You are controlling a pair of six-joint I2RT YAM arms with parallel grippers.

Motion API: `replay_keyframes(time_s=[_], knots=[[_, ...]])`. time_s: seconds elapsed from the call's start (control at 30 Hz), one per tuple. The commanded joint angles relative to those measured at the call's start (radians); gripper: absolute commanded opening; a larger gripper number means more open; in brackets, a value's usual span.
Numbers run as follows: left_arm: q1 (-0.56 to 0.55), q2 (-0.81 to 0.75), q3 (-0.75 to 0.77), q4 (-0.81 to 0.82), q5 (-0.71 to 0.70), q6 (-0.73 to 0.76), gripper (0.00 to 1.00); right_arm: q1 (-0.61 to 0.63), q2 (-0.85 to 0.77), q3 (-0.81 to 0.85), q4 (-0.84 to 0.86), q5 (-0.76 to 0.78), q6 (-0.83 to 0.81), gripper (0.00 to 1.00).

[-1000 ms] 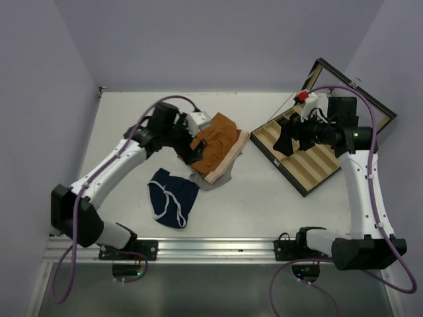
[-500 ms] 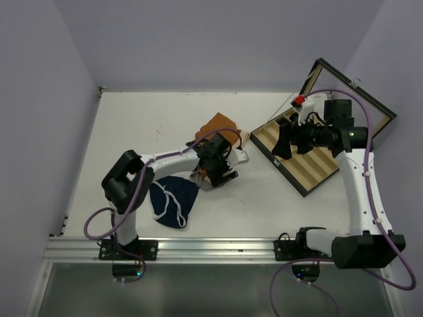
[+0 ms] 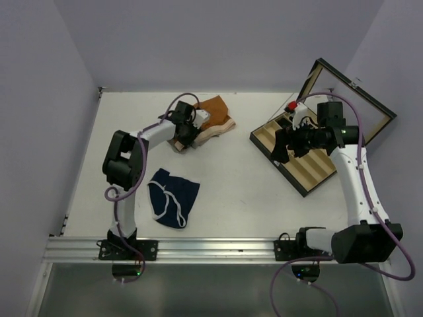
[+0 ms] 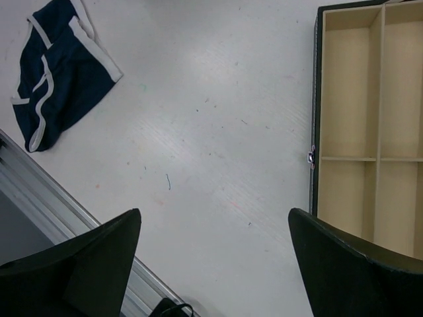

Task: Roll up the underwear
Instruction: Flatten the underwear

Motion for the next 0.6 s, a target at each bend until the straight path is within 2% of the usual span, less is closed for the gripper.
replay_keyframes(time_s=[0.0, 0.17, 0.2, 0.23, 0.33, 0.43, 0.57], knots=[[0.089, 0.056, 0.085, -0.01, -0.036, 0.029, 0.47, 0.023, 0.033, 0.0, 0.026, -0.038, -0.025, 0.97], [0.149, 0.068, 0.146, -0.033, -0.024, 0.028, 0.51, 0.123, 0.063, -0.019, 0.066, -0.029, 0.013, 0.92], [0.169, 0.061, 0.158, -0.042, -0.004, 0.023, 0.54, 0.149, 0.07, -0.028, 0.087, -0.021, 0.021, 0.87], [0.178, 0.049, 0.158, -0.06, 0.013, 0.022, 0.64, 0.178, 0.083, -0.033, 0.101, -0.01, 0.042, 0.85], [0.222, -0.054, 0.153, -0.091, 0.12, 0.014, 0.84, 0.314, 0.119, -0.031, 0.161, 0.034, 0.09, 0.74], [0.275, -0.203, 0.15, -0.14, 0.257, -0.003, 0.89, 0.446, 0.211, 0.004, 0.205, 0.056, 0.13, 0.63], [0.316, -0.431, 0.08, -0.222, 0.32, 0.034, 0.89, 0.589, 0.372, 0.084, 0.236, 0.071, 0.159, 0.5]])
